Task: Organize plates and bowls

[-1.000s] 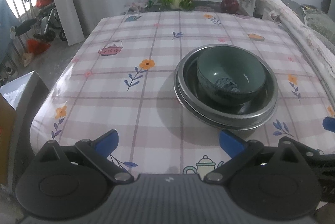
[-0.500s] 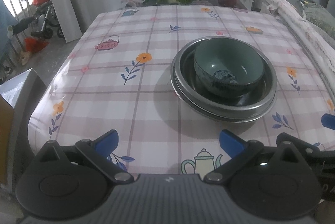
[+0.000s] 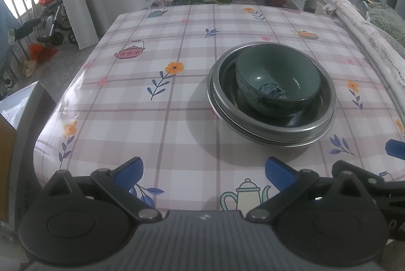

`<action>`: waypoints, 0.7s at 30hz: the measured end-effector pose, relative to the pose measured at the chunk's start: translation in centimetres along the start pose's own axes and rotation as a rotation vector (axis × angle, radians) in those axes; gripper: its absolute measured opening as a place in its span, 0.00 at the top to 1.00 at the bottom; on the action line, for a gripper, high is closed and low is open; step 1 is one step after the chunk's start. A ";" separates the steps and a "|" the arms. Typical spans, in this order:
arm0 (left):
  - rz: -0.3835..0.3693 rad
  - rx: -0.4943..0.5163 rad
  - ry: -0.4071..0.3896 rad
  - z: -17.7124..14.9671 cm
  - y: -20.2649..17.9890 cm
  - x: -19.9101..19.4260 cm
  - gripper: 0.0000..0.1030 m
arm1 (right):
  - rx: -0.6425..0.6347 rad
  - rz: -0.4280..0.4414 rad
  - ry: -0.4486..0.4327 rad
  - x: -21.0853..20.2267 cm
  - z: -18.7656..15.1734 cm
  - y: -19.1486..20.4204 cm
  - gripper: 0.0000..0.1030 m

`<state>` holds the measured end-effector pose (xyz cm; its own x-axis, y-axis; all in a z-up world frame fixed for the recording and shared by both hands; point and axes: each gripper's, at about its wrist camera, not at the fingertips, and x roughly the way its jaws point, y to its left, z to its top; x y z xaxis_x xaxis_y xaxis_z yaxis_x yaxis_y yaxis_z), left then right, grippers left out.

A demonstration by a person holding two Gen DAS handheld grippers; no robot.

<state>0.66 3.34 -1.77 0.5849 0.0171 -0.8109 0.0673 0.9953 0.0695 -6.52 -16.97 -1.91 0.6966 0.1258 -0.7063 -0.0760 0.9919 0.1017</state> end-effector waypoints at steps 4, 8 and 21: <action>-0.001 0.000 0.001 0.0 0.1 0.0 0.00 | 0.000 0.002 0.000 0.0 0.0 0.1 0.01; -0.002 0.000 0.001 0.0 0.2 0.0 0.00 | 0.001 0.002 0.001 0.0 0.0 0.1 0.01; 0.000 0.000 0.000 0.0 0.2 0.1 0.00 | 0.010 -0.001 -0.005 0.1 0.1 0.1 0.01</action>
<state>0.70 3.58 -1.81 0.5851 0.0169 -0.8108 0.0672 0.9953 0.0692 -6.42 -16.91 -1.88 0.7003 0.1248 -0.7029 -0.0682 0.9918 0.1082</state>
